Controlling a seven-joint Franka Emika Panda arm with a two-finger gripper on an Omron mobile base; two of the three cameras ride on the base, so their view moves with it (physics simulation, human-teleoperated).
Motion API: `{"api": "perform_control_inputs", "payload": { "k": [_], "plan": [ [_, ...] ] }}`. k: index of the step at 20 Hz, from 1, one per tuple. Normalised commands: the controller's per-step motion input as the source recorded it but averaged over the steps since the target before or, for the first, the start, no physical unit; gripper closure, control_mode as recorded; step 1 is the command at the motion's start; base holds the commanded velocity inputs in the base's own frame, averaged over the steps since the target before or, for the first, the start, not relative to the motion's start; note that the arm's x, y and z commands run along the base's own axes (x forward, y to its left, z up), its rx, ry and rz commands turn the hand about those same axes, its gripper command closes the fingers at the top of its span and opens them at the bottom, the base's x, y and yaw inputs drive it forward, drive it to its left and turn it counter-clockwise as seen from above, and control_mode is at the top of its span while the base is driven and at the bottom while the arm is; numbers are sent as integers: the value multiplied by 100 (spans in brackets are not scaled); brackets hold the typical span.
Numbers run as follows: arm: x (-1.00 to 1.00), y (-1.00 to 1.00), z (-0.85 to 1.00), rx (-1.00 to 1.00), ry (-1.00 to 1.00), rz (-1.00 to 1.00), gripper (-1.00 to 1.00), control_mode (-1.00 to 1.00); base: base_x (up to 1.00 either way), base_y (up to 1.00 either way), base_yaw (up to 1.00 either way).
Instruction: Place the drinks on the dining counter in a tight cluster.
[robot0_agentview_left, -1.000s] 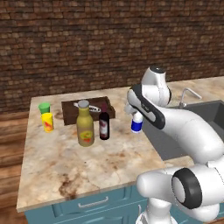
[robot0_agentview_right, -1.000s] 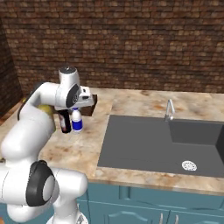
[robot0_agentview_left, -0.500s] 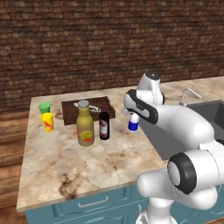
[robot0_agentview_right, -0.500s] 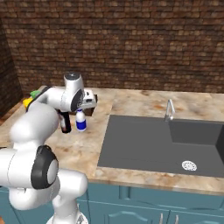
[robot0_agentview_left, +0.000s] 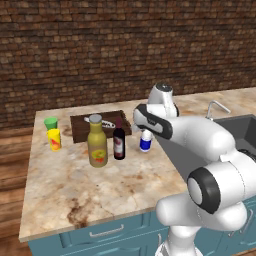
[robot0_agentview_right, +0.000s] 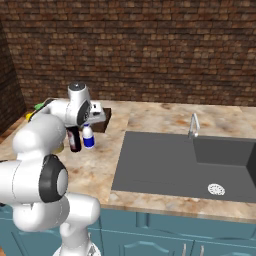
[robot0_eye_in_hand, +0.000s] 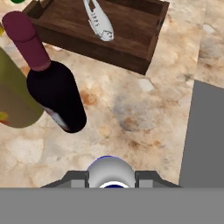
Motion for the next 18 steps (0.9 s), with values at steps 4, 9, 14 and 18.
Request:
{"api": "perform_control_inputs", "payload": {
  "k": [4,9,14,18],
  "plan": [
    [7,0,-19,0,0,0,100,-100,0,0,0],
    [6,0,-5,0,2,24,100,-100,0,0,0],
    [7,-1,0,0,3,32,100,-100,0,0,0],
    [13,0,0,-5,0,11,100,-100,0,0,0]
  ]
}}
